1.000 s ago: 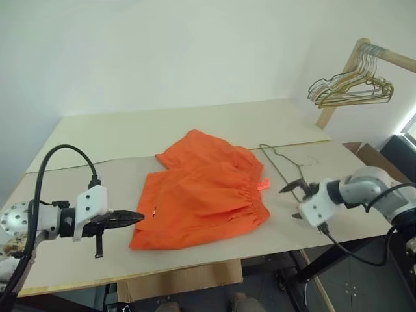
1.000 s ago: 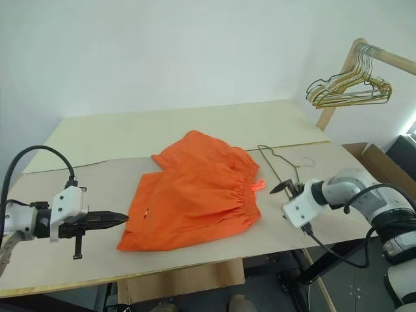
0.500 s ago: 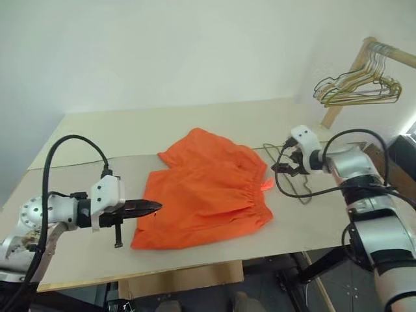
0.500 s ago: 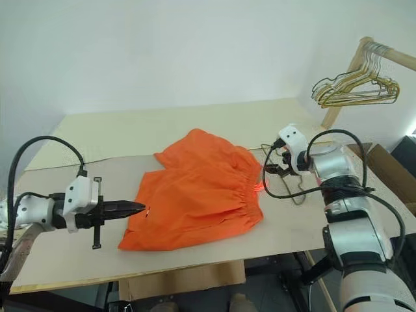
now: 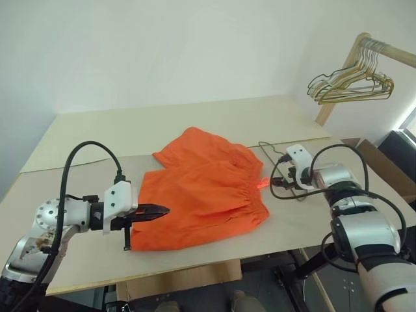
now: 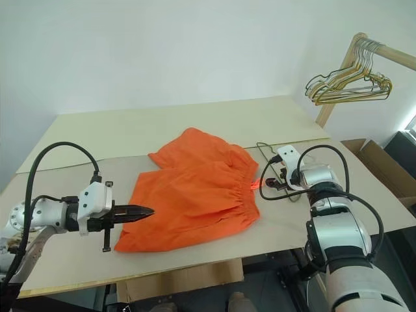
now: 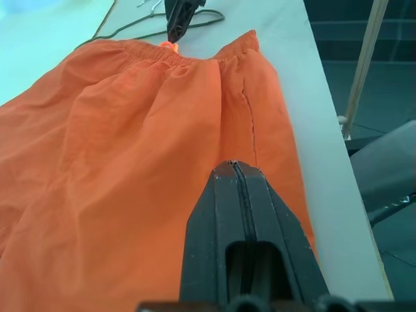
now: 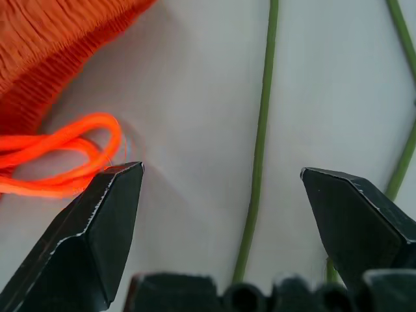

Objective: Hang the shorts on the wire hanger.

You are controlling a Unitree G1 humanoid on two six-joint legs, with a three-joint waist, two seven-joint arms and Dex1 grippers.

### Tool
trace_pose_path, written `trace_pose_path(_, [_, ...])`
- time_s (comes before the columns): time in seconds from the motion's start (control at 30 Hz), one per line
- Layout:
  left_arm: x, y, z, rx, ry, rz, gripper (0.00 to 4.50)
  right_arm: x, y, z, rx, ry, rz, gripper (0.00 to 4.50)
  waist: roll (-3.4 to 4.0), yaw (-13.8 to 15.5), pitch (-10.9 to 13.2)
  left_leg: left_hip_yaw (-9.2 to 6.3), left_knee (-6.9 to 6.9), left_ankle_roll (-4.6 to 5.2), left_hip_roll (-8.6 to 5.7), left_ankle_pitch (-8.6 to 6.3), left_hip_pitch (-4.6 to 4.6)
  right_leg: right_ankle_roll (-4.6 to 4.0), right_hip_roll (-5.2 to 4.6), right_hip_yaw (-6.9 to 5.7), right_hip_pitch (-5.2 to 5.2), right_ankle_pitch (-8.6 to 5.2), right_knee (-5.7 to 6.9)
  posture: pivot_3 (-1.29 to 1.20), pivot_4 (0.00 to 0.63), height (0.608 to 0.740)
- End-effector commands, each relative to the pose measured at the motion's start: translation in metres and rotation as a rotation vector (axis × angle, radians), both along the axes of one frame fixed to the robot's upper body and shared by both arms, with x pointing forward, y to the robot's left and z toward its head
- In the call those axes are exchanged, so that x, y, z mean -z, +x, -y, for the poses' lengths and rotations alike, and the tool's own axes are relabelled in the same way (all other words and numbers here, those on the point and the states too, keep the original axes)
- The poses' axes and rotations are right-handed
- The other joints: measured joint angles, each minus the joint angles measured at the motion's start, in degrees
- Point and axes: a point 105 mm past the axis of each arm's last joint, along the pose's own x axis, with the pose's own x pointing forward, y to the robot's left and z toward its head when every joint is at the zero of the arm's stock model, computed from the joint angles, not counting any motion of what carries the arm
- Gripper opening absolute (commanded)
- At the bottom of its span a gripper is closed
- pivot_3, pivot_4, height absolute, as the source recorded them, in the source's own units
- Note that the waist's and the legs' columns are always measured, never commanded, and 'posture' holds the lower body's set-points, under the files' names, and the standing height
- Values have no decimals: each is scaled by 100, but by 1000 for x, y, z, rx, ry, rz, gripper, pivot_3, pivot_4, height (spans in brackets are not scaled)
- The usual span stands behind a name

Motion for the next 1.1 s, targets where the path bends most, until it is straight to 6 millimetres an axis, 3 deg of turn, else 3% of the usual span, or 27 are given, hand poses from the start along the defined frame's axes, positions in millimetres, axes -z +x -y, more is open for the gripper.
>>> trace_pose_path(0.03, [-5,-1,2,7,12,33,0,-11,6,1,2,-4,38,4481,1,-6,-1,-1,0,0,0,0,0,0,1,0,0,0,0,35,0,740])
trace_pose_path(0.1, [-3,-2,1,8,22,29,0,-6,3,1,2,18,13,4481,1,-8,-1,-2,0,0,2,0,1,0,2,0,2,0,-1,37,0,740])
trace_pose_path(0.2, [-1,-4,1,7,21,24,0,0,-2,3,6,19,-17,3952,1,-2,-1,-3,0,0,2,0,0,0,2,-1,3,0,-4,37,0,740])
trace_pose_path(0.6, [1,-1,5,15,31,36,0,18,-13,11,35,-4,-99,60,-13,4,-16,-6,0,0,3,0,16,0,4,-4,18,0,-3,36,0,740])
trace_pose_path(0.83, [-1,6,8,-3,7,59,0,9,-7,16,77,14,-23,26,-25,11,-25,-6,0,0,2,0,19,0,3,-4,23,0,-4,31,0,740])
trace_pose_path(0.97, [-13,23,13,-97,-107,96,0,-13,4,21,149,82,87,26,-25,16,-25,-6,0,0,1,0,18,1,2,-3,25,1,-5,31,0,740])
trace_pose_path(1.1, [-34,45,21,-232,-328,66,0,-48,14,17,180,160,276,26,-25,22,-25,-15,1,-1,0,0,-1,3,1,-3,10,2,-4,30,0,740])
